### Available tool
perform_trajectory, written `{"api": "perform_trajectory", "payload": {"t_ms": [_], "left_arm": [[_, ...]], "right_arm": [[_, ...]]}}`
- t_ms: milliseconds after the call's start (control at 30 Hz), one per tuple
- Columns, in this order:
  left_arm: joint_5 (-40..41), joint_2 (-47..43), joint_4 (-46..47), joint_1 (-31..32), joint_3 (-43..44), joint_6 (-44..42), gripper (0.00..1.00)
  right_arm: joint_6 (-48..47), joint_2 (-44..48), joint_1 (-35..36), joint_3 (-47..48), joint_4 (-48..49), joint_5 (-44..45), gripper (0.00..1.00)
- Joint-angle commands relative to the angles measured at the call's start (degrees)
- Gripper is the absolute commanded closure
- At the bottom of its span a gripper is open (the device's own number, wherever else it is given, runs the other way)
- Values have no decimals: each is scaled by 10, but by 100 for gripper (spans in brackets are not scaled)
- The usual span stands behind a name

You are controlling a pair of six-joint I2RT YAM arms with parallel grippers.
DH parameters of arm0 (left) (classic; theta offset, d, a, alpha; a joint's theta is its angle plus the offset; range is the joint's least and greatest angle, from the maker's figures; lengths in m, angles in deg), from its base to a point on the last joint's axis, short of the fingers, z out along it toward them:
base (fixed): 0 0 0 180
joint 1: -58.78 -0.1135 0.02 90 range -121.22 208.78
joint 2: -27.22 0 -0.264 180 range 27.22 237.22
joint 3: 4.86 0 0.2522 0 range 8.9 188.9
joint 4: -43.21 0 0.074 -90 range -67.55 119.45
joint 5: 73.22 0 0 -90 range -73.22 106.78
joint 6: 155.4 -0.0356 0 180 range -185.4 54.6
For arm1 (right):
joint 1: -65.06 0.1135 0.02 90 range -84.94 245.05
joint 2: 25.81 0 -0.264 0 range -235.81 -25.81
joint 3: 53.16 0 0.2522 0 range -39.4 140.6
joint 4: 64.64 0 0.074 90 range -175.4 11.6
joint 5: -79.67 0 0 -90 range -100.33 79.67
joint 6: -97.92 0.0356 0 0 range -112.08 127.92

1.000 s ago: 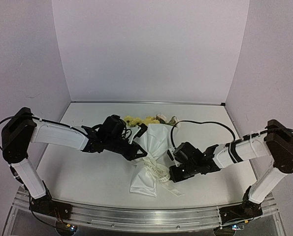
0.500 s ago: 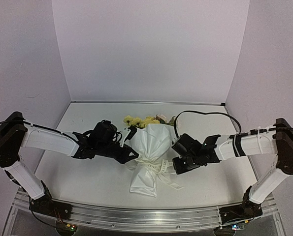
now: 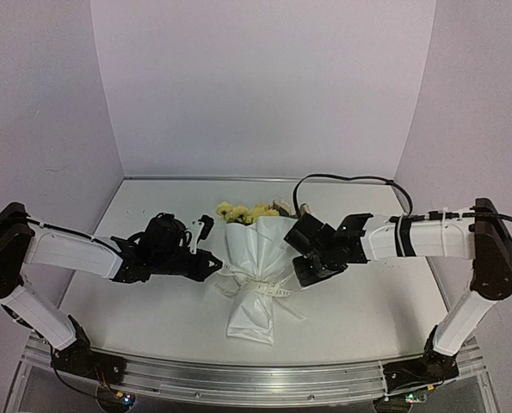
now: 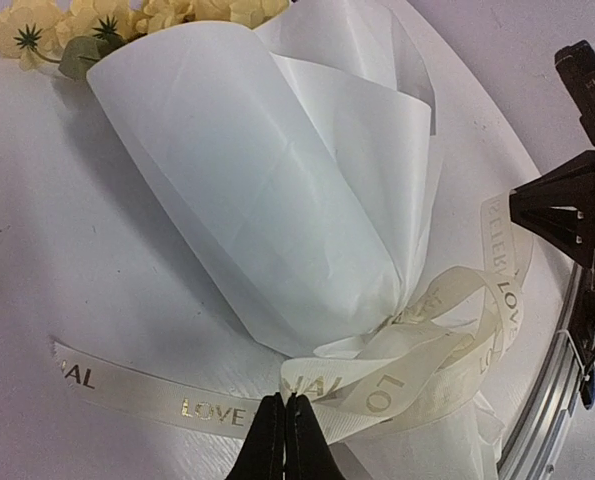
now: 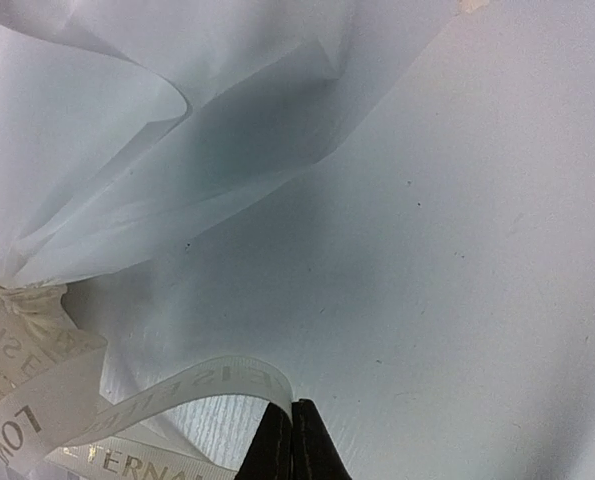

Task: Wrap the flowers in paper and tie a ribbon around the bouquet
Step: Cross the half-tied ribbon over the folded bouquet.

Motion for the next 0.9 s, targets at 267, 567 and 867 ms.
{"api": "perform_trajectory", "payload": {"t_ms": [267,567,867], "left_arm": [[26,-26,18,-31,-15,25,100],[31,-21,-4,-47,-3,29,100],[7,-4,-19,-55,17,23,100]], "right_arm": [[35,-19,-27,32,-37,24,100],[58,-10,-37,-1,-37,14,100],[41,-25,-42,17,-42,-1,100]]}}
